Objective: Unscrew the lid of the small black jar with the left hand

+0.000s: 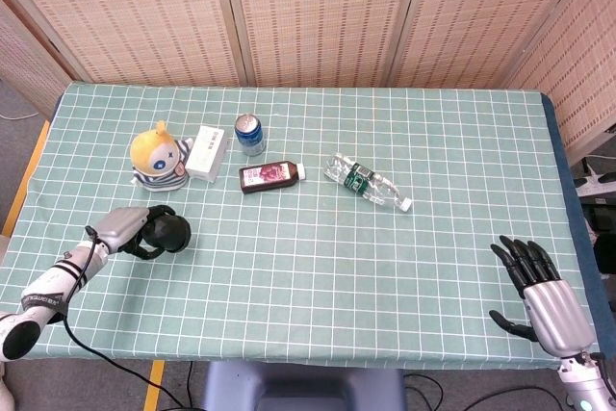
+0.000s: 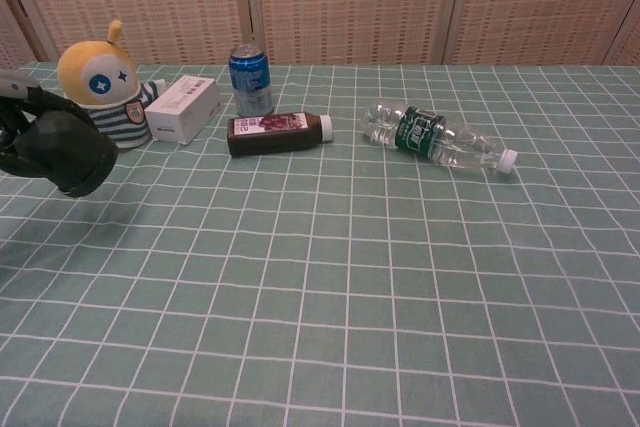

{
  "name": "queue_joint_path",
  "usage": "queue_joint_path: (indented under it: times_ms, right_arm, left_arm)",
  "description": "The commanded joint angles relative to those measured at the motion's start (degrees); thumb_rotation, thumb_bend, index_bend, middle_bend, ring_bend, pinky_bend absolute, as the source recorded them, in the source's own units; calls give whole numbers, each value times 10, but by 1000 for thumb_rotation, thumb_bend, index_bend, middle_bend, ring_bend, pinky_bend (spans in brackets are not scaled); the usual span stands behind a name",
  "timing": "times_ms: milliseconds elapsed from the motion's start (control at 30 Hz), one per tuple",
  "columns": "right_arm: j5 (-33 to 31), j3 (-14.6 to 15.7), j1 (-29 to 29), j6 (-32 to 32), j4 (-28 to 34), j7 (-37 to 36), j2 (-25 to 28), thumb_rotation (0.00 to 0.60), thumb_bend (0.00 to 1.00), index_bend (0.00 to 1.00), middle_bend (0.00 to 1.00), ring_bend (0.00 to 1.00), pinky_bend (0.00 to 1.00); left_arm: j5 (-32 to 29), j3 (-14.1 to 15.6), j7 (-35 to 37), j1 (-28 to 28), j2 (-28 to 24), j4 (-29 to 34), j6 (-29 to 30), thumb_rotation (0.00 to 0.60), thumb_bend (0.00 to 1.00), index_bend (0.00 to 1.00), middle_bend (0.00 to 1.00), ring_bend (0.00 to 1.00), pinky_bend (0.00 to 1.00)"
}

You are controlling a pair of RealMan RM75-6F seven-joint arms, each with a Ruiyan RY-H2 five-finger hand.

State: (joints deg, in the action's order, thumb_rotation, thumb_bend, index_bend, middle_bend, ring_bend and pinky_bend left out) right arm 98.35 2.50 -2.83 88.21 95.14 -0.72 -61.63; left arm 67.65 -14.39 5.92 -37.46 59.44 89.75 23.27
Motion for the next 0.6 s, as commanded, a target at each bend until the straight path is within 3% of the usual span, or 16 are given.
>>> queue_joint_path:
  times_ms: [33, 267, 600]
  right_arm:
    - [-1, -1, 0, -1, -1, 4, -2, 600, 86, 0, 0, 0, 0]
    - [-1, 1, 1, -1, -1, 3, -1, 600, 86, 0, 0, 0, 0]
    - [-2, -1, 2, 5, -1, -14, 7, 600, 86, 0, 0, 0, 0]
  left_arm:
    - [7, 34, -49, -17, 16, -22, 9, 600, 507, 870, 856, 637, 582]
    - [-34, 80, -146, -41, 51, -33, 54, 600, 506, 850, 837, 626, 561]
    - [-104, 121, -242, -69, 90, -47, 100, 600, 490, 783, 776, 601, 515]
